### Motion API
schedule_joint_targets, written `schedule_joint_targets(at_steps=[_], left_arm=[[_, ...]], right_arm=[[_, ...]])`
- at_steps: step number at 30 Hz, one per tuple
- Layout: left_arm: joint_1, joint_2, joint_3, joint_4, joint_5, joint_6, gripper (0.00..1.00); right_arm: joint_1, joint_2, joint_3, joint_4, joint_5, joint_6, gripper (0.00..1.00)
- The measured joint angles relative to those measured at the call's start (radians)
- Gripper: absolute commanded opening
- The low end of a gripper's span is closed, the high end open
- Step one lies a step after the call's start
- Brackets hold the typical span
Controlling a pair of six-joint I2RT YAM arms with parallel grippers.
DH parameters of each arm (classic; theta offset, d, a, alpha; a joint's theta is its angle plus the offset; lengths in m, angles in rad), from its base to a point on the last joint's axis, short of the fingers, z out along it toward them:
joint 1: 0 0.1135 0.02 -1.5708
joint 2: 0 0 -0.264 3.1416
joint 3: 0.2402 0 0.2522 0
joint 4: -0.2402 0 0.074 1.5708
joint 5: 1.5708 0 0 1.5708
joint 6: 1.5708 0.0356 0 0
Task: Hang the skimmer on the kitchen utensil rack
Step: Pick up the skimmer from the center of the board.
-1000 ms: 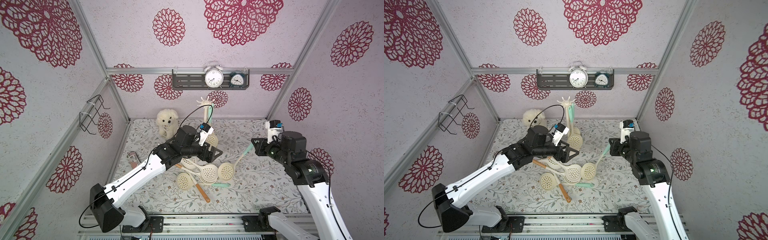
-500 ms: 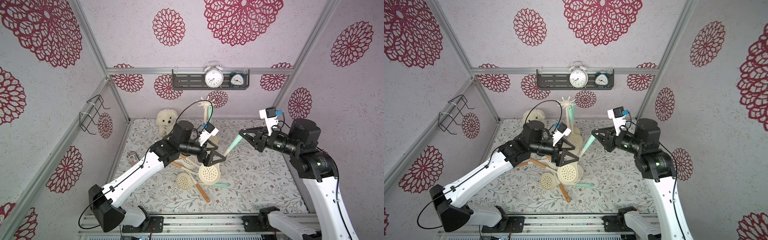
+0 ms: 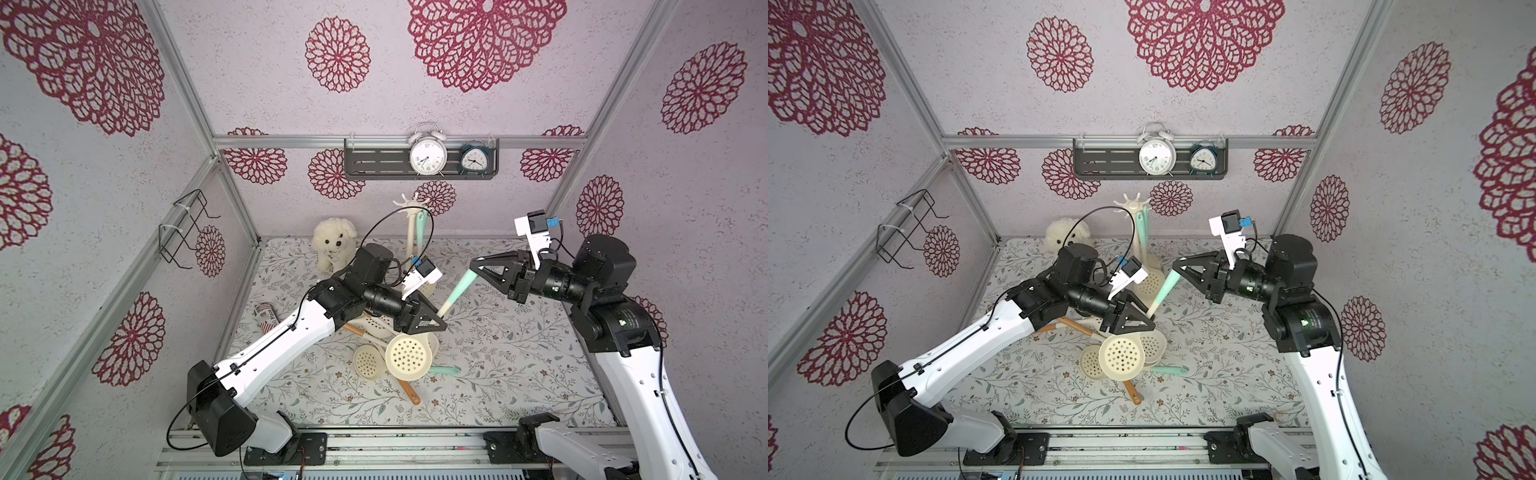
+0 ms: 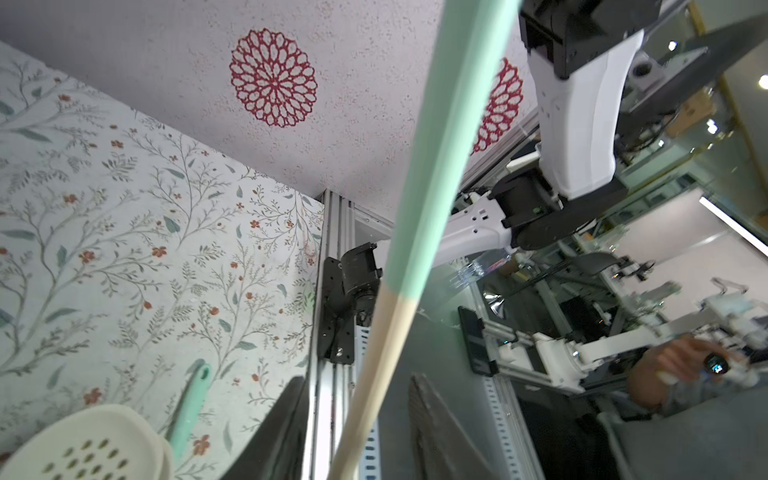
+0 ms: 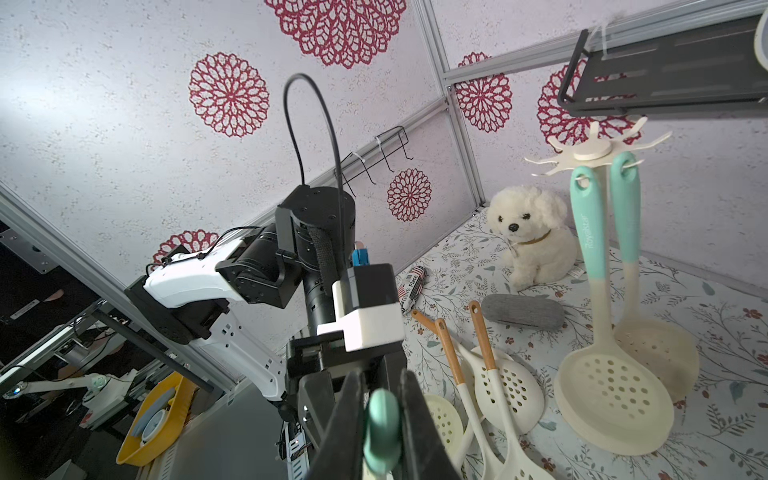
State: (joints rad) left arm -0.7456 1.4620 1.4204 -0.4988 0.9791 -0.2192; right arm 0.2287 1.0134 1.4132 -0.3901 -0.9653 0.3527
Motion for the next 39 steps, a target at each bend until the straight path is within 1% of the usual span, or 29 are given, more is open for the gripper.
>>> schedule_joint_targets(at_steps=[3, 4, 5, 6, 7, 8, 9, 10, 11, 14, 17, 20, 23, 26, 29, 31, 32, 35, 36, 39], left_arm=[[0.001, -0.001, -0.001, -0.001, 0.0, 0.019, 0.08], [0.0, -0.003, -0.002, 0.008, 0.014, 0.048, 0.03], [-0.003, -0.008, -0.002, 0.01, 0.011, 0.051, 0.0], [-0.005, -0.015, -0.002, 0.004, 0.001, 0.05, 0.0], [-0.001, -0.018, -0.003, -0.001, -0.015, 0.051, 0.0], [0.002, -0.02, -0.003, -0.002, -0.028, 0.054, 0.0], [0.002, -0.024, -0.004, -0.002, -0.057, 0.052, 0.0], [0.003, -0.031, -0.005, -0.006, -0.107, 0.048, 0.0], [0.006, -0.037, -0.005, -0.012, -0.148, 0.047, 0.0], [0.011, -0.056, -0.005, -0.024, -0.333, 0.035, 0.0], [0.011, -0.076, -0.006, -0.037, -0.538, 0.018, 0.0], [0.007, -0.097, -0.018, -0.029, -0.707, -0.003, 0.0], [0.004, -0.122, -0.036, -0.01, -0.812, -0.023, 0.0], [-0.002, -0.135, -0.044, 0.008, -0.871, -0.041, 0.0], [-0.009, -0.136, -0.047, 0.024, -0.904, -0.055, 0.0], [-0.013, -0.136, -0.052, 0.034, -0.916, -0.063, 0.0], [-0.015, -0.136, -0.056, 0.04, -0.922, -0.066, 0.0], [-0.019, -0.136, -0.067, 0.049, -0.929, -0.075, 0.0], [-0.02, -0.138, -0.073, 0.054, -0.93, -0.08, 0.0], [-0.021, -0.145, -0.084, 0.062, -0.932, -0.087, 0.0]], right_arm=[[0.0, 0.0, 0.0, 0.004, 0.009, -0.001, 0.0], [0.0, 0.003, 0.0, 0.003, 0.023, 0.0, 0.0], [-0.003, 0.008, 0.0, 0.0, 0.026, 0.002, 0.0], [-0.003, 0.014, 0.0, 0.003, 0.029, 0.006, 0.01], [-0.003, 0.016, 0.0, 0.006, 0.04, 0.007, 0.21], [-0.002, 0.016, 0.0, 0.005, 0.055, 0.01, 0.46], [-0.002, 0.012, -0.006, 0.01, 0.086, 0.013, 0.77], [-0.001, 0.002, -0.019, 0.02, 0.117, 0.016, 0.94], [-0.001, -0.01, -0.037, 0.032, 0.149, 0.025, 0.99], [0.002, -0.064, -0.119, 0.084, 0.262, 0.068, 0.99], [0.045, -0.117, -0.197, 0.132, 0.412, 0.127, 0.97], [0.137, -0.159, -0.264, 0.172, 0.576, 0.174, 0.95], [0.26, -0.175, -0.31, 0.22, 0.719, 0.19, 0.91], [0.373, -0.148, -0.328, 0.284, 0.818, 0.189, 0.9], [0.487, -0.078, -0.322, 0.355, 0.91, 0.167, 0.89], [0.551, -0.021, -0.31, 0.389, 0.951, 0.141, 0.87], [0.575, 0.009, -0.304, 0.404, 0.97, 0.127, 0.84], [0.612, 0.066, -0.299, 0.451, 0.999, 0.093, 0.69], [0.613, 0.077, -0.299, 0.464, 1.012, 0.085, 0.66], [0.614, 0.105, -0.297, 0.513, 1.031, 0.074, 0.61]])
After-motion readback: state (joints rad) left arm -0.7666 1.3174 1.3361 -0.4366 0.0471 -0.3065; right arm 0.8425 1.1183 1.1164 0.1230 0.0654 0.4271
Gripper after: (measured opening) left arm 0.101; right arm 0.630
